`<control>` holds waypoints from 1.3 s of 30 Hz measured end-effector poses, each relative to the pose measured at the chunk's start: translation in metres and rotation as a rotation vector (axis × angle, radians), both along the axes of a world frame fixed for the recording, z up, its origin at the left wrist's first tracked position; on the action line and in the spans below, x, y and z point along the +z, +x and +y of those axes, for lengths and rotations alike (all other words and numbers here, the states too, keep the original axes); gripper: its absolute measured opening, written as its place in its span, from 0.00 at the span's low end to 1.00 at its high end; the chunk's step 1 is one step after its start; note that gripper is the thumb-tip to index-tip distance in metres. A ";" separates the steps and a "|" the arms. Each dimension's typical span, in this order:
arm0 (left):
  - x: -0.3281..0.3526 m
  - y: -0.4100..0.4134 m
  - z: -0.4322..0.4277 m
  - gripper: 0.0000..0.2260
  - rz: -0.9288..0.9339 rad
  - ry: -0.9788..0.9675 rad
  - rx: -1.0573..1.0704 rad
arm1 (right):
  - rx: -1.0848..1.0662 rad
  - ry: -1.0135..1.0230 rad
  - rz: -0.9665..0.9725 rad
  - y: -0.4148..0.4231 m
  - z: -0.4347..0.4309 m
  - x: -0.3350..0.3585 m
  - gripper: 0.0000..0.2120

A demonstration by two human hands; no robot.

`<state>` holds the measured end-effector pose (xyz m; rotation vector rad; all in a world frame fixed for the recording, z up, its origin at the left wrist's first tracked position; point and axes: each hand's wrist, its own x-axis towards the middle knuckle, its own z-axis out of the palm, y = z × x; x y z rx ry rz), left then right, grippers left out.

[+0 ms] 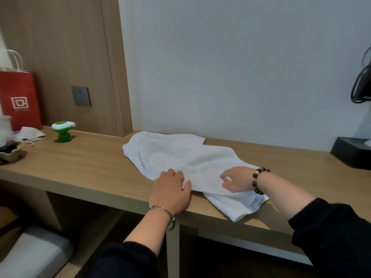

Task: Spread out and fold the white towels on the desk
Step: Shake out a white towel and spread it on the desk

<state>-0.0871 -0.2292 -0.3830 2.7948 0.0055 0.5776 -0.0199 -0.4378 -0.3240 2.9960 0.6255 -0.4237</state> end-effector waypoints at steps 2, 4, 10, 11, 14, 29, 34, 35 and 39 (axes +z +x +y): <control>-0.002 0.000 0.000 0.13 -0.041 0.002 0.027 | -0.058 0.045 0.044 0.006 -0.008 -0.001 0.24; -0.002 0.000 -0.001 0.11 -0.069 0.011 0.049 | -0.128 0.014 0.049 0.016 -0.018 0.001 0.24; -0.001 0.003 0.001 0.09 -0.037 0.054 0.016 | -0.310 -0.064 -0.152 0.032 -0.024 0.015 0.32; -0.001 0.003 0.002 0.11 -0.002 0.058 -0.013 | -0.272 -0.056 -0.128 0.028 -0.018 0.019 0.31; -0.001 0.002 0.004 0.17 0.061 0.064 -0.088 | -0.155 -0.102 -0.005 0.013 -0.001 0.022 0.22; -0.003 0.008 0.006 0.14 -0.016 -0.186 -0.038 | -0.186 -0.202 0.065 0.012 -0.033 0.032 0.37; -0.004 0.010 0.008 0.18 0.100 0.027 -0.113 | -0.455 -0.080 -0.285 0.034 -0.038 0.009 0.36; -0.004 0.011 0.008 0.22 0.154 0.080 -0.117 | -0.460 -0.042 -0.349 0.033 -0.033 0.006 0.35; -0.001 0.010 0.002 0.24 0.234 0.158 -0.101 | -0.432 0.243 -0.190 0.022 -0.018 -0.017 0.29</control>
